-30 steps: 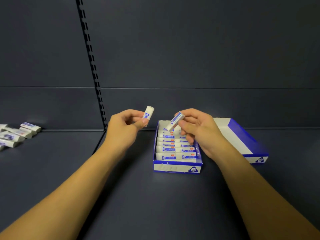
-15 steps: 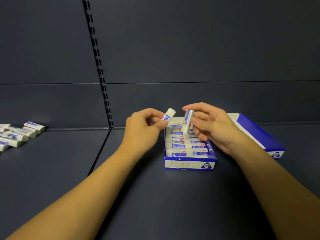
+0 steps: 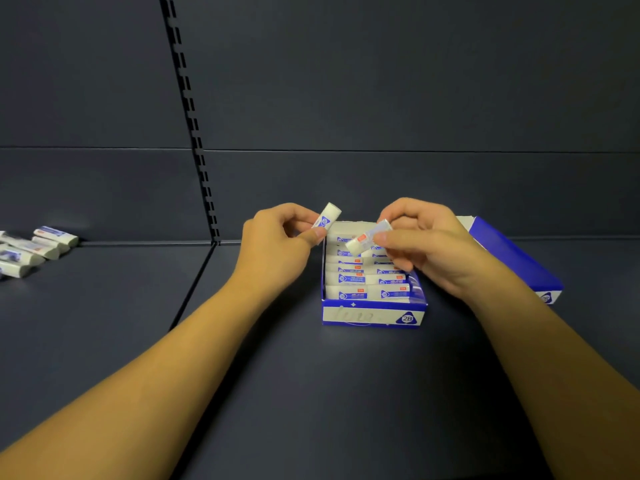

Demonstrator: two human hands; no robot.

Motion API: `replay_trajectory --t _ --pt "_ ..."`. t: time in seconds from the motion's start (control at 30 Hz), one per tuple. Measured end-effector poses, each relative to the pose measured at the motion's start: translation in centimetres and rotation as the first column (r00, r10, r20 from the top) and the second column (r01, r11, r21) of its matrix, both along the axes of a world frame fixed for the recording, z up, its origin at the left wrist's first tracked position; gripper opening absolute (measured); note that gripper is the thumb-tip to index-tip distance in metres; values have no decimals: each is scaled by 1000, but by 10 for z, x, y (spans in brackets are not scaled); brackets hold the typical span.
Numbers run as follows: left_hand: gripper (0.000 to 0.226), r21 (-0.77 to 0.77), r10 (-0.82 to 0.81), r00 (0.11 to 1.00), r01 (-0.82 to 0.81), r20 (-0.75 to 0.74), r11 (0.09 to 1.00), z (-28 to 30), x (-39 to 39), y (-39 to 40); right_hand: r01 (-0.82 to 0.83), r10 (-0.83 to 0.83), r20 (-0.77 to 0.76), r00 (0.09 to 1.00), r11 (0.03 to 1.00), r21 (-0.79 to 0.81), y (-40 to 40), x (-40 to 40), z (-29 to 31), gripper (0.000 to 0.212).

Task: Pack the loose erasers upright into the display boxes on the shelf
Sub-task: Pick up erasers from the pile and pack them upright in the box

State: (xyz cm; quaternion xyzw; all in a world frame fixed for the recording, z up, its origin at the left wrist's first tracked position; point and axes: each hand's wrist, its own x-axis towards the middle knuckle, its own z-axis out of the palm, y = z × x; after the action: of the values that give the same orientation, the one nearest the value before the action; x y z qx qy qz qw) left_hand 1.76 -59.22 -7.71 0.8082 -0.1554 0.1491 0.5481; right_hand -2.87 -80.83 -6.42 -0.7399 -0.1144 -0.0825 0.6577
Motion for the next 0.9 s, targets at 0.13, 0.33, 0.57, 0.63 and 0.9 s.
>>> replay_trajectory --t 0.13,0.33,0.57,0.63,0.9 --pt "6 2 12 1000 -12 -15 1000 -1 2 1 14 -14 -7 1000 998 -56 0 -1 -1 20" --pt "6 25 1 1000 -1 -5 1000 0 0 -2 56 -52 26 998 980 -188 2 -7 2 16" --pt "6 61 -10 1000 9 14 998 -4 4 -3 121 -120 26 992 909 -399 6 -8 3 27" --pt "6 66 -14 1000 13 19 998 -5 5 -4 107 -109 21 994 892 -439 8 -9 3 28" --pt "8 108 -39 998 34 49 994 -9 7 -8 42 -29 32 999 853 -520 16 -14 8 18"
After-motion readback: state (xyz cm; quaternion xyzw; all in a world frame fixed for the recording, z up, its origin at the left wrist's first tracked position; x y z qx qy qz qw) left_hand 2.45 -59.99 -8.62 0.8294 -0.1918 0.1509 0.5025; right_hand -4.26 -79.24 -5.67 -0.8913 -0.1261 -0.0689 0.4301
